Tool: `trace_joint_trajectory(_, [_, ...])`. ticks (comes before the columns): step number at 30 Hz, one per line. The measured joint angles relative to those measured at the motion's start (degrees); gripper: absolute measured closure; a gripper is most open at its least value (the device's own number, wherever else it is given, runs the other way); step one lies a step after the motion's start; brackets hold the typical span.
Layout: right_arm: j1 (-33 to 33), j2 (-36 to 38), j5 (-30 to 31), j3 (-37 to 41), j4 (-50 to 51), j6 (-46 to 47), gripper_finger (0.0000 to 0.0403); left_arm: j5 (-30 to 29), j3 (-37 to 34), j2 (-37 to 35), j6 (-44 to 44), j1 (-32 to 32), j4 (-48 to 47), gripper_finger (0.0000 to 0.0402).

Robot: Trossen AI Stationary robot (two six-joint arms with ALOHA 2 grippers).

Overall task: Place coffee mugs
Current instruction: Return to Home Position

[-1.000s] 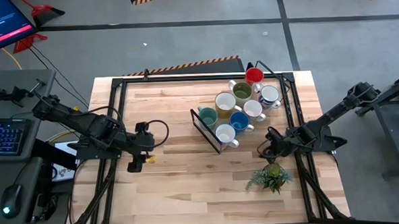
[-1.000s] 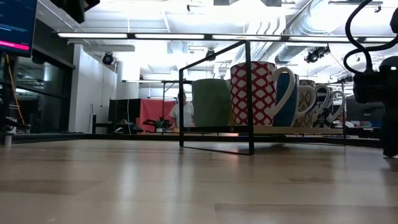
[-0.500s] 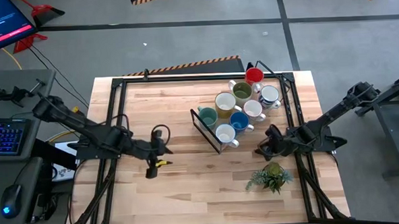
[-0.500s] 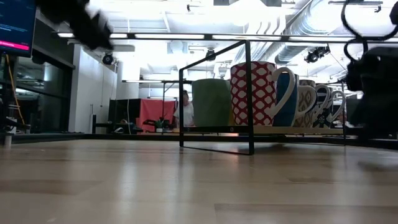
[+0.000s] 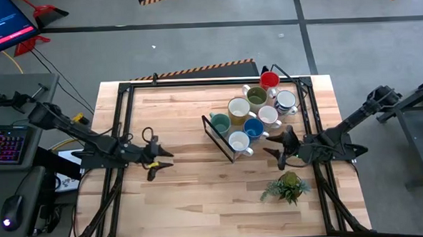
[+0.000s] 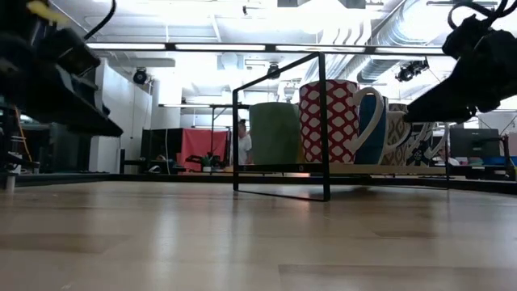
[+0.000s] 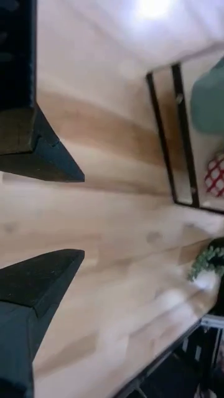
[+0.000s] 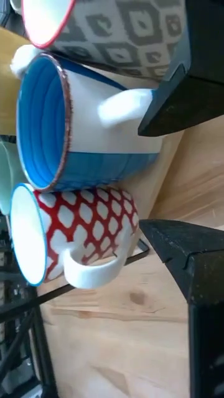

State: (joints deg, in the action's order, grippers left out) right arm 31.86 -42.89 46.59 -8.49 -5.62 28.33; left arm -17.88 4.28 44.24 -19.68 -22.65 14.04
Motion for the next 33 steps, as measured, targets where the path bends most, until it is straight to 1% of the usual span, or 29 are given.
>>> trace_joint_trajectory(2, [0.25, 0.00, 0.36, 0.00, -0.43, -0.37, 0.0192, -1.19, -3.08, -2.22, 2.51, 0.56, 3.15, 0.0225])
trace_joint_trajectory(5, [0.56, -0.02, 0.87, 0.01, -1.24, -1.00, 0.0192, -2.25, -3.51, -5.38, 5.96, 2.16, 2.20, 0.0225])
trace_joint_trajectory(6, [0.56, -0.05, 0.94, 0.37, -3.19, -2.09, 0.0192, -2.35, -3.53, -6.19, 7.75, 2.94, 2.16, 0.0225])
trace_joint_trajectory(8, [0.55, -0.05, 0.77, 3.64, -12.62, -6.48, 0.0192, -2.34, -3.55, -7.10, 10.82, 4.82, 1.96, 0.0225])
trace_joint_trajectory(9, [0.50, -0.15, -0.54, 6.69, -19.85, -9.15, 0.0192, -2.27, -3.57, -7.53, 11.51, 5.92, 1.90, 0.0225])
trace_joint_trajectory(10, [0.27, -0.58, -2.39, 8.01, -23.54, -11.20, 0.0192, -2.03, -3.57, -7.97, 12.09, 7.06, 1.99, 0.0225])
trace_joint_trajectory(11, [-0.07, -0.94, -5.12, 7.76, -24.93, -11.81, 0.0192, -1.59, -3.56, -8.31, 12.35, 8.16, 2.32, 0.0225])
trace_joint_trajectory(14, [-0.91, -1.61, -10.22, 7.58, -26.90, -14.20, 0.0192, 1.26, -3.55, -8.74, 12.80, 11.39, 3.28, 0.0225])
trace_joint_trajectory(16, [-1.41, -1.72, -12.49, 7.58, -29.00, -17.07, 0.0192, 2.90, -3.59, -9.37, 13.83, 13.38, 3.57, 0.0225])
trace_joint_trajectory(18, [-1.90, -1.70, -14.06, 7.54, -29.60, -18.64, 0.0192, 3.15, -3.51, -9.43, 14.65, 15.22, 4.41, 0.0225])
trace_joint_trajectory(21, [-2.64, -1.66, -15.54, 7.54, -29.41, -19.08, 0.0192, 1.61, -3.53, -9.41, 16.27, 17.27, 4.26, 0.0225])
trace_joint_trajectory(25, [-3.00, -1.73, -16.75, 7.56, -29.47, -19.31, 0.0192, -1.83, -3.53, -9.39, 17.88, 18.70, 3.80, 0.0225])
trace_joint_trajectory(33, [-3.01, -1.73, -16.82, 7.54, -29.39, -18.19, 0.0192, -2.15, -3.53, -9.39, 17.86, 19.01, 3.82, 0.0225])
